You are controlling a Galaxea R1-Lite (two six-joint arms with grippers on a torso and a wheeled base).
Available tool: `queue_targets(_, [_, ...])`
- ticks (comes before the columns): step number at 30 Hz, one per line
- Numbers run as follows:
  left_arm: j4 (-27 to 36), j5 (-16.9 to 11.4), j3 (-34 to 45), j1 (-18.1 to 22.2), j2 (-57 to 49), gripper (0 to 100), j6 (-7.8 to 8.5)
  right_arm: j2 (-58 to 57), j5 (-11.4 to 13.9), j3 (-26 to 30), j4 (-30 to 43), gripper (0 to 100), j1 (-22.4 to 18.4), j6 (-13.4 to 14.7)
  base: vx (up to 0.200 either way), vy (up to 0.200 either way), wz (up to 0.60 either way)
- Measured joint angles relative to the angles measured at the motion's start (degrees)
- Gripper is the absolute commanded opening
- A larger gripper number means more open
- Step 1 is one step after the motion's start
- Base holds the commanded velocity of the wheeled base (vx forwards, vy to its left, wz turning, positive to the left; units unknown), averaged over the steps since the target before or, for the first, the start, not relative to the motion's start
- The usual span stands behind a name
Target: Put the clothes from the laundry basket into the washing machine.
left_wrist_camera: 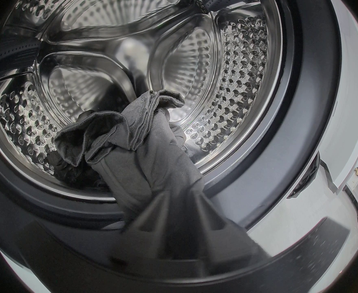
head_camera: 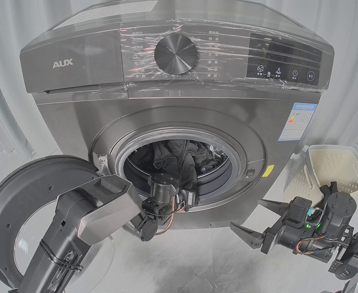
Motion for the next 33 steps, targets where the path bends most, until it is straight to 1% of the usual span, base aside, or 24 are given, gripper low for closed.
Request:
queue_targets(4, [-0.17,0.07,-0.49,0.11,0.1,0,-0.11,-0.02,0.02,-0.13,-0.02,100,0.0,0.0,0.0,0.0,0.0])
queue_targets(8, [-0.3,0.98,-3.11,0.5,0.1,0,-0.34,-0.05,0.02,-0.16,-0.02,100,0.0,0.0,0.0,0.0,0.0])
queue_targets(16, [-0.02,5.44,-14.54,2.26,1.05,0,-0.56,-0.11,-0.02,-0.35,0.0,100,0.21,-0.02,0.0,0.0,0.0])
queue_targets(22, [0.3,7.61,-23.09,3.67,3.41,0,-0.26,-0.22,0.0,-0.41,-0.02,100,0.39,0.0,0.0,0.0,0.0])
queue_targets(27, [0.71,8.89,-27.12,4.57,5.07,0,-0.11,-0.24,0.0,-0.46,-0.02,100,0.43,0.0,0.0,0.0,0.0])
queue_targets(33, [0.93,9.06,-28.57,5.29,5.89,0,-0.09,-0.27,-0.02,-0.46,0.0,100,0.43,0.0,0.0,0.0,0.0])
